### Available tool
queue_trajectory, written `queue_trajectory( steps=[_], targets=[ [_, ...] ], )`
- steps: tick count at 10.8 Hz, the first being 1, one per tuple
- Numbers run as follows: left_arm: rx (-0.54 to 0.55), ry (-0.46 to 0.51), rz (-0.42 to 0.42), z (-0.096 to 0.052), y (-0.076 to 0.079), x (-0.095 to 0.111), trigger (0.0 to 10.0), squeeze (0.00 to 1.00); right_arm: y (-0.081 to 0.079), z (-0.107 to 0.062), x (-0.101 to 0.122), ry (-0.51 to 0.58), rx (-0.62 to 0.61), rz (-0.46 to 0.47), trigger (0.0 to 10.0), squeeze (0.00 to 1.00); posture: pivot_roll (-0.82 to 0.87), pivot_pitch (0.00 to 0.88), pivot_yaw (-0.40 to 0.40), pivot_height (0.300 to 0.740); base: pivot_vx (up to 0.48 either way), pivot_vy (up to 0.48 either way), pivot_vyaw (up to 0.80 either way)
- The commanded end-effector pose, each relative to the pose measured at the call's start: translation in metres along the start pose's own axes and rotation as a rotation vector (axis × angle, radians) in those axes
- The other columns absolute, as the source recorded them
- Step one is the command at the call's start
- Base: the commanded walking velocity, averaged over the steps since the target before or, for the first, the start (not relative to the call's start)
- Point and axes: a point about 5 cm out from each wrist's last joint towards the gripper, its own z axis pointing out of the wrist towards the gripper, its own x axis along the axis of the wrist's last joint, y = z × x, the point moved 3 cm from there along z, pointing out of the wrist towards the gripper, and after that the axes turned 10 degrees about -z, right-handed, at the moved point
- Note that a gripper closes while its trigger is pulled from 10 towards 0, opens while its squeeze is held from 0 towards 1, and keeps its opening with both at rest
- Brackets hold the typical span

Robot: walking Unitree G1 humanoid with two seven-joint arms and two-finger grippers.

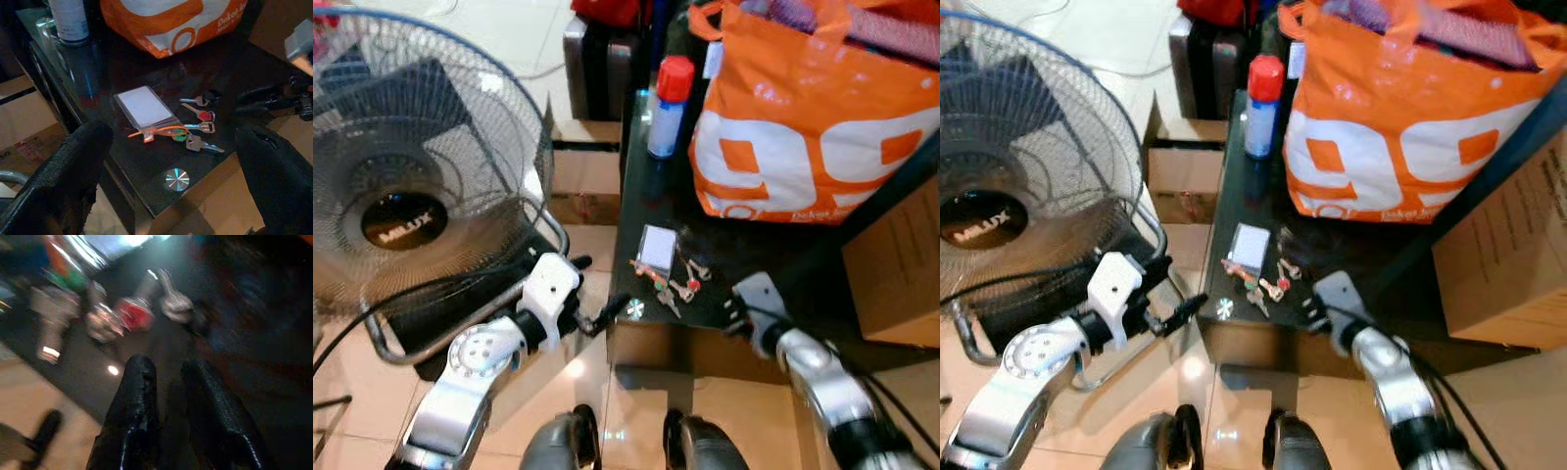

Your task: Hang keys on a hook

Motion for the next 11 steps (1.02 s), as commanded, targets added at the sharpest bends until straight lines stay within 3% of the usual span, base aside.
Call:
queue_trajectory(
  steps=[1,3,6,8,11],
  targets=[
    [-0.005,-0.014,0.001,-0.001,0.000,-0.003,10.0,0.00,-0.003,-0.002,0.006,0.038,0.022,0.034,10.0,0.00,-0.09,0.207,-0.006,0.740,0.000,0.000,0.00],
    [-0.009,-0.015,0.001,0.000,0.000,-0.003,10.0,0.00,-0.013,0.005,0.006,-0.004,0.029,0.059,10.0,0.00,-0.09,0.202,-0.003,0.740,0.000,0.000,0.00],
    [-0.008,-0.020,0.003,0.000,-0.001,-0.004,10.0,0.00,-0.017,0.021,0.002,-0.103,-0.042,0.217,10.0,0.00,-0.08,0.206,-0.006,0.740,0.000,0.000,0.00],
    [-0.002,-0.022,0.003,-0.002,-0.002,-0.004,10.0,0.00,-0.001,0.026,-0.003,-0.165,-0.156,0.261,10.0,0.00,-0.07,0.218,-0.009,0.740,0.000,0.000,0.00],
    [0.005,-0.023,0.003,-0.002,-0.003,-0.004,10.0,0.00,0.024,0.026,0.003,-0.142,-0.297,0.277,10.0,0.00,-0.07,0.228,-0.008,0.740,0.000,0.000,0.00]
  ],
)
